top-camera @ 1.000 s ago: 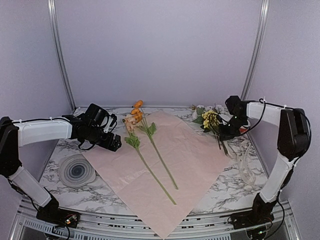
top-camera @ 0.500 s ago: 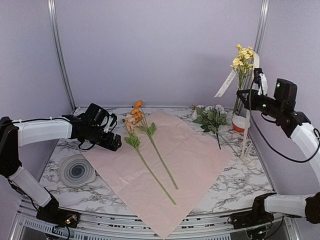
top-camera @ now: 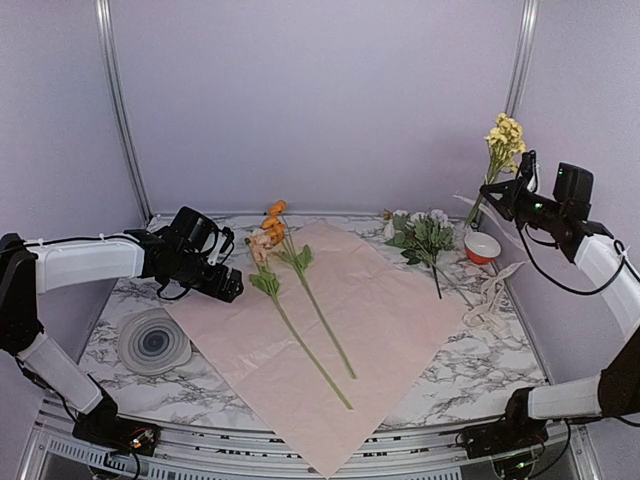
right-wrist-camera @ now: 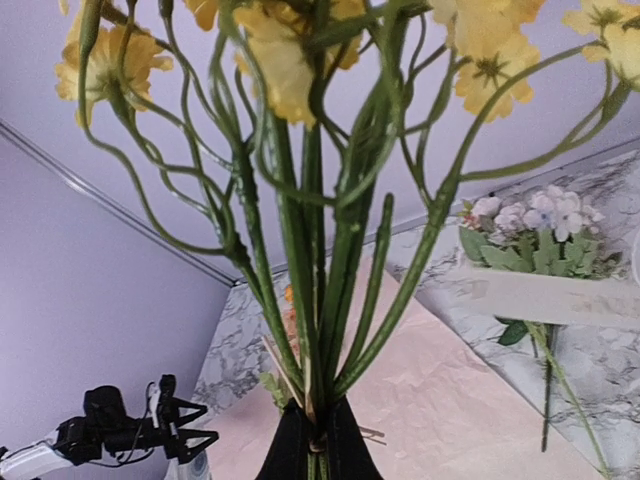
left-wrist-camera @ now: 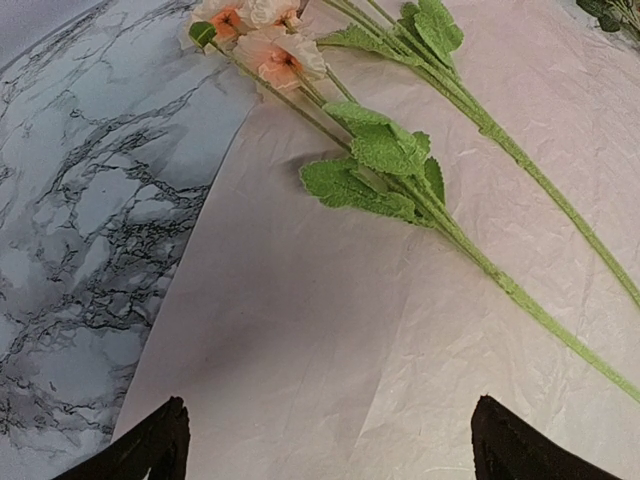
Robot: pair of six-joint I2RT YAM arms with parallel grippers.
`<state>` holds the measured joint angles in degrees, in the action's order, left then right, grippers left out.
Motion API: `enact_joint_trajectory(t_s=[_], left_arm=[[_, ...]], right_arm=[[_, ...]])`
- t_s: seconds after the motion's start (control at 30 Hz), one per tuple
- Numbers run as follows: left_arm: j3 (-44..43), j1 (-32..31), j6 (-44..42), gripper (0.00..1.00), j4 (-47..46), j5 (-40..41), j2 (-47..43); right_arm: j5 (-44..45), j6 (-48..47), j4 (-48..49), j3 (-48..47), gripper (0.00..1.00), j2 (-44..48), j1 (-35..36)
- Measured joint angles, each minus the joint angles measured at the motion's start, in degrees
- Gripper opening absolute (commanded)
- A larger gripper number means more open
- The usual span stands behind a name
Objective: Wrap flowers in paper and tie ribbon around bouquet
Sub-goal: Place the fake flower on the flattened wrapping paper.
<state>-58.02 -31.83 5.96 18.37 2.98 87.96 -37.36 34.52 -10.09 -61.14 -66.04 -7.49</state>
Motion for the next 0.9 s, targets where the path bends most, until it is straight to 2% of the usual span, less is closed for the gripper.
enact_joint_trajectory(t_s=[0.1, 0.17, 0.37, 0.43, 0.47, 0.57, 0.67, 0.9], left_arm=[[0.0, 0.0, 0.02, 0.99, 0.0, 0.0, 0.0], [0.0, -0.02, 0.02, 0.99, 0.0, 0.0, 0.0], [0.0, -0.13, 0.0, 0.99, 0.02, 0.04, 0.0], [0.0, -0.15, 0.0, 0.99, 0.02, 0.07, 0.0], [0.0, -0.15, 0.0, 0.99, 0.0, 0.07, 0.0], [0.0, -0.15, 0.0, 0.99, 0.0, 0.04, 0.0], [0.0, -0.15, -0.02, 0.99, 0.02, 0.15, 0.0], [0.0, -0.28, -0.02, 0.99, 0.09, 0.24, 0.0]], right_arm=[[-5.27, 4.66, 4.98, 0.02, 0.0, 0.87, 0.55], [-5.4, 4.28, 6.03, -0.63, 0.0, 2.8, 0.81], [10.14, -4.35, -0.7, -8.85, 0.0, 6.78, 4.48], [15.17, -5.35, -0.79, -7.23, 0.0, 7.15, 9.9], [17.38, -5.66, -0.52, -5.88, 0.0, 6.45, 15.06], [20.15, -6.67, -1.16, -4.52, 0.0, -2.4, 29.66], [21.94, -7.37, -4.2, -7.96, 0.0, -16.0, 37.88], [21.05, -8.17, -11.21, -18.51, 0.0, -42.29, 49.77]])
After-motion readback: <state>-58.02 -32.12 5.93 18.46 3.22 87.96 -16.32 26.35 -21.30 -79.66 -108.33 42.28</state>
